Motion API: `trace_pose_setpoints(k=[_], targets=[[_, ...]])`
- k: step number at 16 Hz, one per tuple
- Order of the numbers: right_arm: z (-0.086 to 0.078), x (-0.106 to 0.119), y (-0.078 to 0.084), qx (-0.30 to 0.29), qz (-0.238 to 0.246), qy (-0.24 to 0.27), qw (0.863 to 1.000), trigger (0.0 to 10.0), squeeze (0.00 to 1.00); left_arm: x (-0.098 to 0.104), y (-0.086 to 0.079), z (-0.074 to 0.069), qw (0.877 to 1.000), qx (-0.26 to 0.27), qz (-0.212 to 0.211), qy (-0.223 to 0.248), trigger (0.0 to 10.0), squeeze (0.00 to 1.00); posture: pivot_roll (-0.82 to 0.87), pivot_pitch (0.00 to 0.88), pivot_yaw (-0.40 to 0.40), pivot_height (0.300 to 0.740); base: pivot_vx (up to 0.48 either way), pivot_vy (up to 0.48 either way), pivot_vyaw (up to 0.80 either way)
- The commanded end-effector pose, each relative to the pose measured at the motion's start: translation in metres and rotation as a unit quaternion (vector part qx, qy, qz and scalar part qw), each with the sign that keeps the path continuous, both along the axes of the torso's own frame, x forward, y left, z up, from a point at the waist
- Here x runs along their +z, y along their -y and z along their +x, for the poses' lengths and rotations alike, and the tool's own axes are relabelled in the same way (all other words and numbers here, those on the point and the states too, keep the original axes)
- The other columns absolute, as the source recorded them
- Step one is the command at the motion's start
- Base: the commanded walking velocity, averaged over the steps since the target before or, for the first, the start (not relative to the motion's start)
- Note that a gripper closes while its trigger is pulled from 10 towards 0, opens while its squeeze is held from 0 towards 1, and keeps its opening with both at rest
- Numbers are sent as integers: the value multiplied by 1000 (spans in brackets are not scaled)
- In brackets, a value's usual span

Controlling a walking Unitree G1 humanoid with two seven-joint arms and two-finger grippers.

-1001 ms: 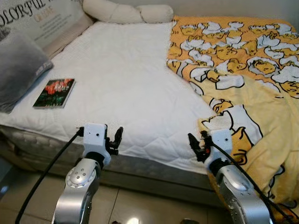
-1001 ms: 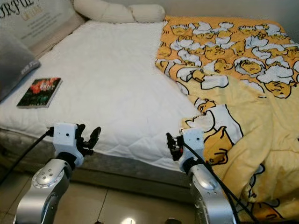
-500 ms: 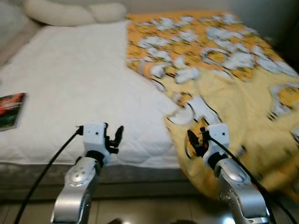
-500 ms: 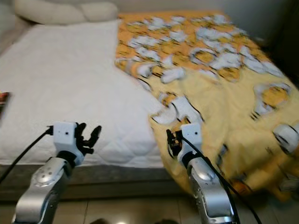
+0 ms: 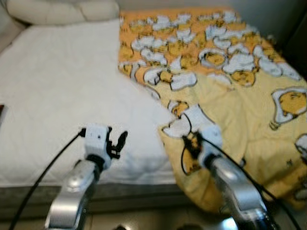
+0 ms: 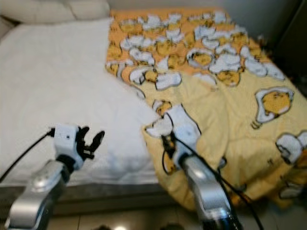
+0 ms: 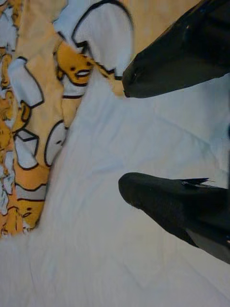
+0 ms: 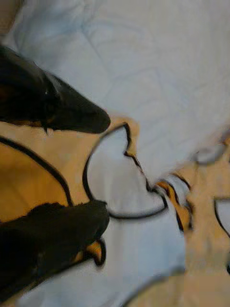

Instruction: Clean up the room

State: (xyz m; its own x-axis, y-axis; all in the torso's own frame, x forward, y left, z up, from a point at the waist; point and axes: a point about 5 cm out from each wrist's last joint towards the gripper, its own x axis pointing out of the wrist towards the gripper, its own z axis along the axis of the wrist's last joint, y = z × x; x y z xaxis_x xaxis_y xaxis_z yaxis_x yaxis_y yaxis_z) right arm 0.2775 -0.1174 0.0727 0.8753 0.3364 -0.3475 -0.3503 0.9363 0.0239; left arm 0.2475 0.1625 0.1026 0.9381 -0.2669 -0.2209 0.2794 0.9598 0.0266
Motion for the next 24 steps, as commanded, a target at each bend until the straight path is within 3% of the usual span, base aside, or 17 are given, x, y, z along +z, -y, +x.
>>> trace_pose_setpoints(k=[1,6,10,11,12,13,15,16,17,18,24], targets=[[6,-6,-7,13,-13,-21,1000,10000,1000,0,-1,-2,999,-25,19,-13,10000,0,-58,58,45,740,0,0,0],[50,-15,-9,1,-59,-70,996,10000,1000,4,2,0,994,-91,35,-39,10000,0,-29,89,49,740,0,0,0],[67,-16,-18,4,-90,-91,992,10000,1000,15,3,0,990,-131,26,-47,10000,0,14,131,45,740,0,0,0],[67,-20,-19,12,-117,-101,988,10000,404,17,2,-3,987,-150,33,-53,10000,0,24,146,44,740,0,0,0],[67,-22,-18,13,-134,-104,985,10000,0,17,1,-4,985,-157,36,-56,10000,0,28,155,43,740,0,0,0],[67,-24,-15,7,-169,-106,980,10000,0,19,-1,-6,983,-169,40,-61,10000,0,30,168,41,740,0,0,0],[69,-25,-14,-15,-160,-111,981,10000,0,20,0,-12,975,-205,43,-69,10000,0,21,181,42,740,0,0,0],[68,-25,-15,-18,-151,-114,982,7725,0,20,1,-14,974,-212,43,-72,10000,0,21,185,42,740,0,0,0],[68,-26,-16,-21,-139,-119,983,3137,0,19,3,-17,970,-224,41,-80,10000,0,23,187,40,740,0,0,0],[68,-26,-17,-19,-139,-119,983,0,0,18,3,-18,968,-231,42,-89,10000,0,23,187,41,740,0,0,0],[68,-25,-19,-10,-125,-120,985,0,0,13,-1,-19,963,-237,60,-112,10000,0,15,188,44,740,0,0,0]])
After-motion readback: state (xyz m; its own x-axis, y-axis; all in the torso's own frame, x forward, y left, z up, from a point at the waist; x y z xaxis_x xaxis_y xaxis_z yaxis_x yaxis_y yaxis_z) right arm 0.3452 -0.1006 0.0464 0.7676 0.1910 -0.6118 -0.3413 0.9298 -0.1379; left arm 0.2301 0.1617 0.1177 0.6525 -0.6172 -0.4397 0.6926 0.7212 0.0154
